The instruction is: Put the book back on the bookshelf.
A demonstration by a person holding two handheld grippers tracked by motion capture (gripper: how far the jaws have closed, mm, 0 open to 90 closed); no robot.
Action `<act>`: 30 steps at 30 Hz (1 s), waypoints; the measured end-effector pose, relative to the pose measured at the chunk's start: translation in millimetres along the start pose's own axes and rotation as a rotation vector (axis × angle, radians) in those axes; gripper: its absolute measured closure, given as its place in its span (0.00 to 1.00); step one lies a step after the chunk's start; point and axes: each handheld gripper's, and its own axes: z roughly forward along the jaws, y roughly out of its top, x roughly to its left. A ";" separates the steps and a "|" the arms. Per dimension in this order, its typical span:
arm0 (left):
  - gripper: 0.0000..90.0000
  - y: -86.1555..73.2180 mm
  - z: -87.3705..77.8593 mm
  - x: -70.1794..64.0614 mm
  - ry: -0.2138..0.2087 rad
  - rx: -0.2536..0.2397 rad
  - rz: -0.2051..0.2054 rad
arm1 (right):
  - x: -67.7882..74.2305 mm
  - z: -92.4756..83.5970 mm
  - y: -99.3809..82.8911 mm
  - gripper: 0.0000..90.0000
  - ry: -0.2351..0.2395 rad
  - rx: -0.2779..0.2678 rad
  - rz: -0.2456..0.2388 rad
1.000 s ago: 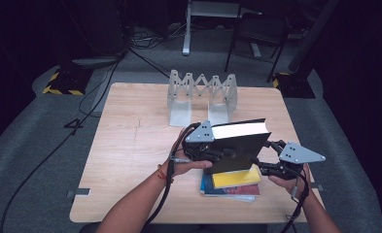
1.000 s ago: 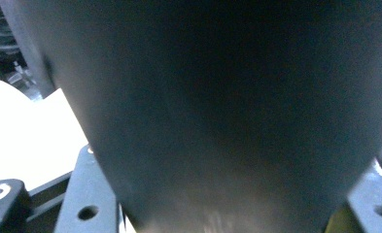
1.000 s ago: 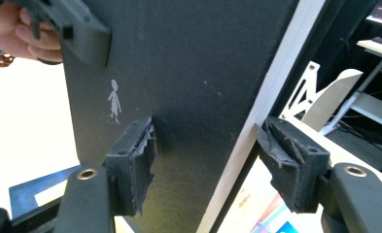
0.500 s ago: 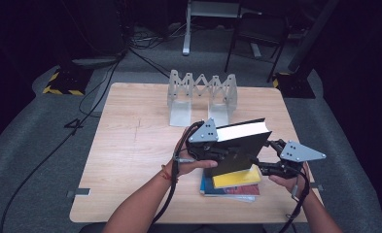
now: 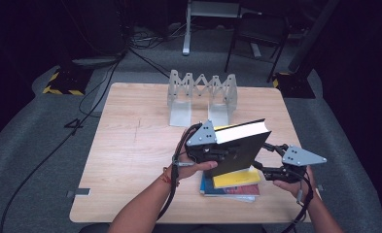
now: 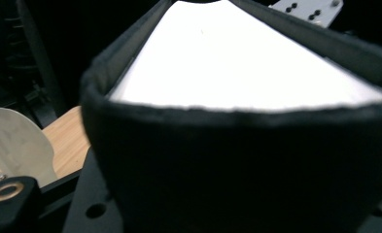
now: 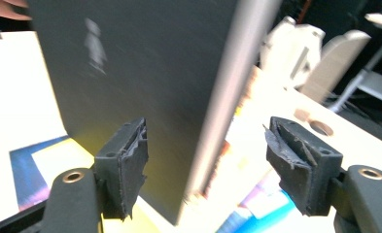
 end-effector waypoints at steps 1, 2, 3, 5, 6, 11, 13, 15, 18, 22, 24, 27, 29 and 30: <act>0.56 0.0 0.0 0.0 0.000 0.000 0.000 | 0.0 0.0 0.0 0.36 0.000 0.000 0.000; 0.56 1.6 -0.7 -0.7 0.008 0.006 0.007 | -9.3 -4.3 -6.9 0.36 -0.041 0.021 0.013; 0.56 2.6 -0.9 -1.3 0.015 0.005 0.007 | -9.3 -4.3 -6.9 0.36 -0.041 0.021 0.013; 0.57 5.8 -2.4 -1.2 0.043 0.006 0.003 | -23.0 -7.3 -17.3 0.36 -0.089 0.046 0.043; 0.57 5.8 -2.4 -1.2 0.043 0.006 0.003 | -23.0 -7.3 -17.3 0.36 -0.089 0.046 0.043; 0.57 7.5 -7.8 2.0 0.084 0.010 -0.014 | -42.3 -7.5 -33.8 0.36 -0.146 0.127 0.092; 0.57 8.9 -12.1 4.0 0.100 0.020 -0.010 | -46.5 -6.4 -39.0 0.36 -0.138 0.143 0.110; 0.57 10.0 -13.9 4.5 0.110 0.026 -0.011 | -47.7 -5.6 -40.5 0.36 -0.141 0.158 0.112; 0.57 12.7 -18.4 5.6 0.133 0.035 -0.009 | -52.0 -4.2 -46.0 0.36 -0.139 0.182 0.137; 0.58 14.9 -26.2 9.5 0.162 0.025 -0.026 | -54.3 -3.8 -48.8 0.36 -0.140 0.194 0.149; 0.58 16.3 -31.1 11.8 0.175 0.018 -0.029 | -55.4 -3.8 -49.7 0.36 -0.139 0.193 0.157; 0.58 19.0 -40.2 15.6 0.199 0.018 -0.035 | -56.6 -3.5 -51.3 0.36 -0.145 0.199 0.158; 0.58 20.6 -47.5 18.0 0.225 0.020 -0.036 | -57.3 -3.0 -52.7 0.36 -0.146 0.207 0.160; 0.58 21.2 -51.6 19.7 0.236 0.022 -0.034 | -57.5 -2.7 -53.3 0.36 -0.146 0.208 0.160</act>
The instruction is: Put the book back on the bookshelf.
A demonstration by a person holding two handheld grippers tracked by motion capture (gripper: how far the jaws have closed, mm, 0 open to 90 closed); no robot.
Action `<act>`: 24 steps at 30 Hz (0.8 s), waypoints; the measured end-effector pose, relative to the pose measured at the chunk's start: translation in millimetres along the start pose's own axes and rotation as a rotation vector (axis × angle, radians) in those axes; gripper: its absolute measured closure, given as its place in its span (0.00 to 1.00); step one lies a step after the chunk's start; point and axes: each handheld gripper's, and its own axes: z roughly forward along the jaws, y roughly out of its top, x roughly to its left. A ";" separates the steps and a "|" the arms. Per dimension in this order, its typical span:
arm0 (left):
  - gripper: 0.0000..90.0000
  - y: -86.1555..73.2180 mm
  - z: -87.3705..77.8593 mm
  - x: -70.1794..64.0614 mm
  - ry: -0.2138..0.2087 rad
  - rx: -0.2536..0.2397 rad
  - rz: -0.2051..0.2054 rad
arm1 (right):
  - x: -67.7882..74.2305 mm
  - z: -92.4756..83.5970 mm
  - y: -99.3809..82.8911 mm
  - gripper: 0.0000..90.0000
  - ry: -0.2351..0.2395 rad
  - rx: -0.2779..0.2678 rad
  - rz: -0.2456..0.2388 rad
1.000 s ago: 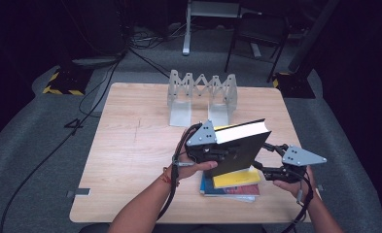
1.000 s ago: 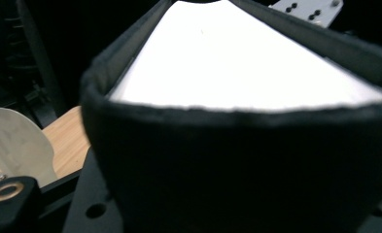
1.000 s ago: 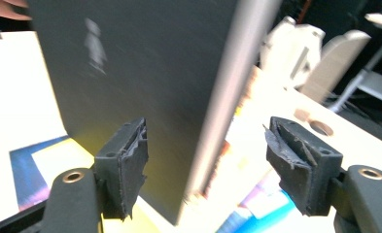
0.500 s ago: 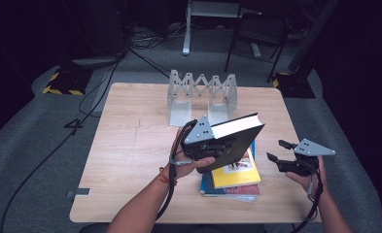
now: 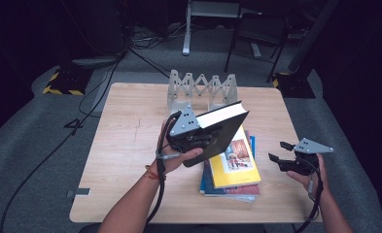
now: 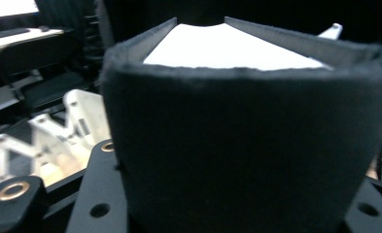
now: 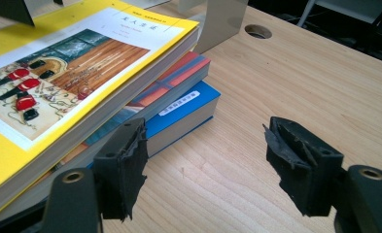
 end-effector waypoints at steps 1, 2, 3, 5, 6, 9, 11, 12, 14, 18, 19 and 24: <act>0.58 0.5 -3.7 2.4 0.012 0.001 -0.004 | -0.3 0.4 -0.1 0.36 -0.004 0.002 0.001; 0.58 0.9 -7.4 5.1 0.026 0.001 -0.007 | -0.5 0.7 -0.2 0.36 -0.005 0.002 0.006; 0.58 1.2 -11.2 8.2 0.037 0.001 -0.011 | -0.7 0.7 -0.2 0.36 -0.003 0.002 0.008; 0.58 1.2 -15.9 12.1 0.055 0.003 -0.015 | -0.4 0.8 -0.1 0.36 0.000 0.004 0.009; 0.58 0.8 -19.2 14.9 0.074 0.000 -0.022 | -0.1 0.9 -0.1 0.36 -0.002 0.004 0.007; 0.58 -2.4 -31.4 26.1 0.133 0.002 -0.039 | 0.3 1.7 -0.4 0.36 -0.003 0.011 0.007; 0.58 -4.0 -35.0 30.0 0.152 0.002 -0.051 | 0.5 2.4 -0.6 0.36 -0.005 0.016 0.007; 0.58 -6.9 -39.3 35.5 0.182 -0.001 -0.062 | 0.8 2.7 -0.7 0.36 -0.006 0.015 0.007; 0.58 -9.8 -41.8 42.9 0.224 0.012 -0.080 | 1.3 3.5 -0.9 0.36 -0.003 0.020 0.004; 0.58 -14.4 -40.9 55.4 0.313 0.040 -0.097 | 2.2 4.3 -0.6 0.36 -0.007 0.027 -0.005; 0.58 -15.5 -40.5 58.0 0.328 0.040 -0.105 | 2.3 4.2 -0.7 0.36 -0.007 0.026 -0.006; 0.58 -22.2 -33.9 71.2 0.410 0.049 -0.139 | 2.3 5.2 -1.5 0.36 -0.007 0.028 -0.005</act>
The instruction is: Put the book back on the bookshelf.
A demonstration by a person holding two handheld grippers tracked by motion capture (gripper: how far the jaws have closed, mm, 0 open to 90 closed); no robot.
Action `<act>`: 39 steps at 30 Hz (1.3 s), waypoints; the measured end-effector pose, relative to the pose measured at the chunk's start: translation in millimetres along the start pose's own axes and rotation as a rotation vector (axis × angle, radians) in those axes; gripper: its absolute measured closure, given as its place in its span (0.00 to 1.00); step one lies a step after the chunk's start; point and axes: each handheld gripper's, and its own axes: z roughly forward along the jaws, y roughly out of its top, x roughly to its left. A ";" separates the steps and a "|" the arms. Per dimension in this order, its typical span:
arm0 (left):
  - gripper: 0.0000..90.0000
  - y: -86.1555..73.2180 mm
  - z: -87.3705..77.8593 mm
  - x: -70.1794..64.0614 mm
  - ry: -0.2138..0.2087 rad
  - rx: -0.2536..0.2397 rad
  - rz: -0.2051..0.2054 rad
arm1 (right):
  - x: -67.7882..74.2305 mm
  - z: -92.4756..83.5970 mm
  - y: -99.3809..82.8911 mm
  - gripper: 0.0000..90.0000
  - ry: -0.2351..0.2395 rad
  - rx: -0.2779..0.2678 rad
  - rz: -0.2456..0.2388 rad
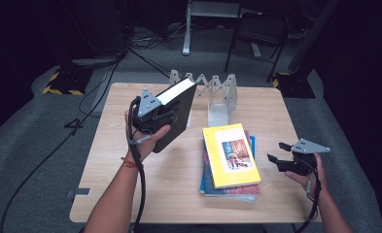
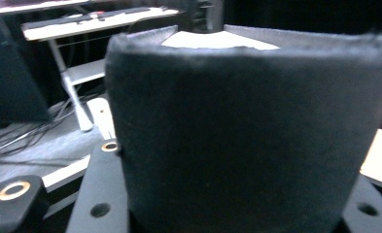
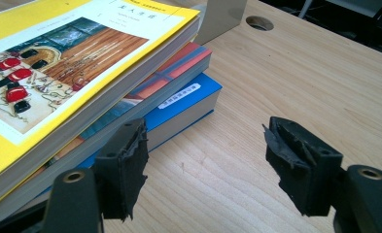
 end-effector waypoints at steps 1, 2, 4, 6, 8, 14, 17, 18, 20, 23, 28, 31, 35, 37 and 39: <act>0.58 -1.1 3.8 1.3 0.018 0.005 -0.004 | 0.2 0.4 -0.1 0.36 -0.001 0.004 -0.002; 0.58 -2.1 7.8 2.7 0.030 0.010 -0.003 | 0.5 1.1 -0.4 0.36 -0.002 0.007 -0.008; 0.58 -4.7 18.1 5.2 0.056 0.028 -0.019 | 0.6 1.4 -0.6 0.36 -0.003 0.009 -0.008; 0.58 -7.6 27.5 7.3 0.076 0.039 -0.034 | 0.5 1.8 -0.9 0.36 0.001 0.011 -0.010; 0.58 -8.8 31.9 8.0 0.082 0.045 -0.041 | 0.3 2.3 -1.3 0.36 -0.001 0.015 -0.010; 0.58 -17.3 60.8 14.1 0.136 0.072 -0.047 | 0.2 2.3 -2.1 0.36 0.000 0.015 -0.011; 0.58 -18.5 67.2 16.6 0.150 0.071 -0.055 | -0.5 3.4 -2.9 0.36 0.006 0.016 -0.008; 0.58 -18.8 70.3 17.8 0.158 0.075 -0.060 | -0.4 3.8 -3.0 0.36 0.005 0.020 -0.008; 0.58 -21.9 79.0 21.5 0.174 0.085 -0.070 | -0.6 4.4 -3.2 0.36 0.006 0.019 -0.010; 0.58 -27.4 85.7 24.8 0.187 0.080 -0.112 | -0.2 4.6 -3.3 0.37 0.007 0.019 -0.008; 0.58 -32.0 89.5 21.5 0.201 0.067 -0.110 | -0.3 3.7 -3.3 0.37 0.005 0.018 -0.014; 0.57 -35.5 87.0 17.0 0.210 0.059 -0.108 | -1.4 3.1 -3.6 0.37 -0.002 0.018 -0.014; 0.56 -41.5 79.3 18.4 0.211 0.050 -0.131 | -1.1 3.0 -3.6 0.37 -0.003 0.017 -0.017; 0.56 -43.8 76.3 18.9 0.209 0.048 -0.135 | -0.7 3.1 -3.4 0.37 -0.002 0.017 -0.018; 0.56 -48.0 72.0 19.0 0.195 0.047 -0.130 | 0.6 3.3 -3.1 0.37 0.003 0.022 -0.022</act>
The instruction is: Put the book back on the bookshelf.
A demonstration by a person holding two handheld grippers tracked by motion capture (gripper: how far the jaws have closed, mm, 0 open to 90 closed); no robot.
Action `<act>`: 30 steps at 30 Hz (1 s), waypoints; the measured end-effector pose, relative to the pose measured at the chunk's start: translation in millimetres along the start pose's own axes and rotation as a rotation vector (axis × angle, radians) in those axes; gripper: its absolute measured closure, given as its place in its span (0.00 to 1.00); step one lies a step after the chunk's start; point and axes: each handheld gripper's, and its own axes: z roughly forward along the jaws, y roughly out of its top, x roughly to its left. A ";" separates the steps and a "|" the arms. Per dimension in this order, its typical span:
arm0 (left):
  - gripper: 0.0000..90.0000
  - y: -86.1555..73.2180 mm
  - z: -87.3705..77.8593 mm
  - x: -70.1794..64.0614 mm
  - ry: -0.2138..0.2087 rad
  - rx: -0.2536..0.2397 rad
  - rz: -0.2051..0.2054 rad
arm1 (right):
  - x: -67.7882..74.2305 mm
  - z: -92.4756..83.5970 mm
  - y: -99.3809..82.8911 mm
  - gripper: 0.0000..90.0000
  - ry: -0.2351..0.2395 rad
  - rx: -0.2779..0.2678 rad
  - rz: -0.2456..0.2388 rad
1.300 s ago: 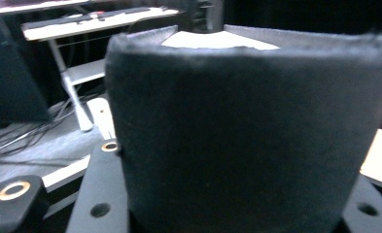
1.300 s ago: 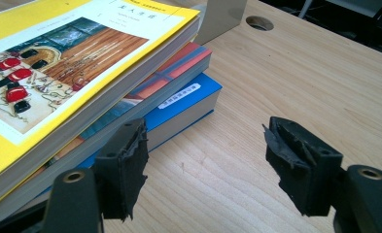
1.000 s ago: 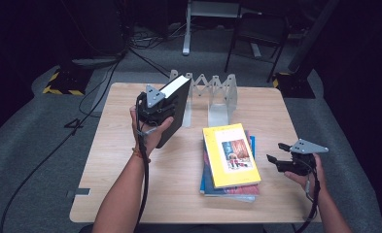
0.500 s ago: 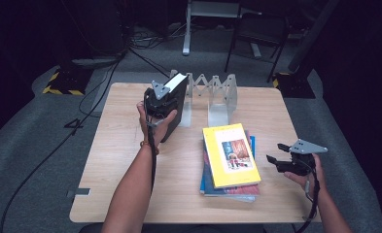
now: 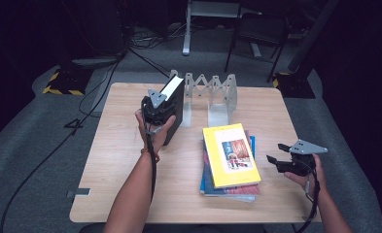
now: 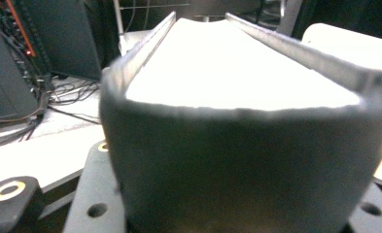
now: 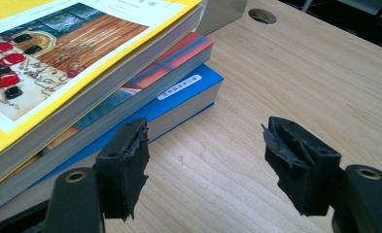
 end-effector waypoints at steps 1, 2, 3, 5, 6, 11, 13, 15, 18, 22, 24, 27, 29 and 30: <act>0.56 -1.9 -1.5 0.5 -0.004 -0.002 -0.004 | 0.4 0.1 0.2 0.37 -0.002 0.001 -0.002; 0.56 -3.5 -3.3 1.5 -0.011 0.001 -0.007 | 0.7 0.3 0.2 0.37 -0.003 0.000 0.000; 0.55 -4.8 -4.7 2.3 -0.014 0.004 -0.007 | 0.6 0.3 0.3 0.37 -0.002 0.000 0.001; 0.55 -7.1 -6.4 3.2 -0.021 0.003 -0.007 | 0.5 0.7 0.3 0.37 -0.003 0.002 0.001; 0.55 -8.1 -7.1 3.6 -0.023 0.002 -0.003 | 0.7 0.8 0.3 0.37 -0.003 0.002 0.002; 0.53 -6.8 -11.1 4.2 -0.029 0.002 -0.003 | 1.1 1.3 -0.2 0.37 -0.001 0.005 0.004; 0.51 -2.6 -15.7 3.6 -0.034 -0.024 0.001 | 1.3 1.7 -0.5 0.37 0.000 0.009 0.002; 0.50 5.4 -19.3 2.6 -0.032 -0.024 0.014 | 1.7 2.4 -0.7 0.37 0.005 0.011 0.002; 0.50 13.8 -18.5 0.5 -0.021 0.008 0.046 | 3.2 3.9 -0.4 0.37 0.010 0.023 -0.007; 0.52 18.0 -17.2 -1.6 -0.016 0.029 0.070 | 4.7 4.7 0.1 0.37 0.013 0.031 -0.019; 0.55 21.0 -15.1 -5.0 -0.019 0.038 0.095 | 4.6 5.0 0.1 0.37 0.015 0.034 -0.016; 0.57 23.4 -13.6 -6.4 -0.022 0.046 0.092 | 4.4 5.1 -0.1 0.37 0.017 0.037 -0.012; 0.58 25.5 -10.6 -7.1 -0.020 0.049 0.077 | 4.2 5.0 -0.2 0.37 0.016 0.037 -0.013; 0.58 27.5 -7.8 -6.7 -0.019 0.050 0.066 | 4.1 4.6 -0.1 0.37 0.018 0.033 -0.016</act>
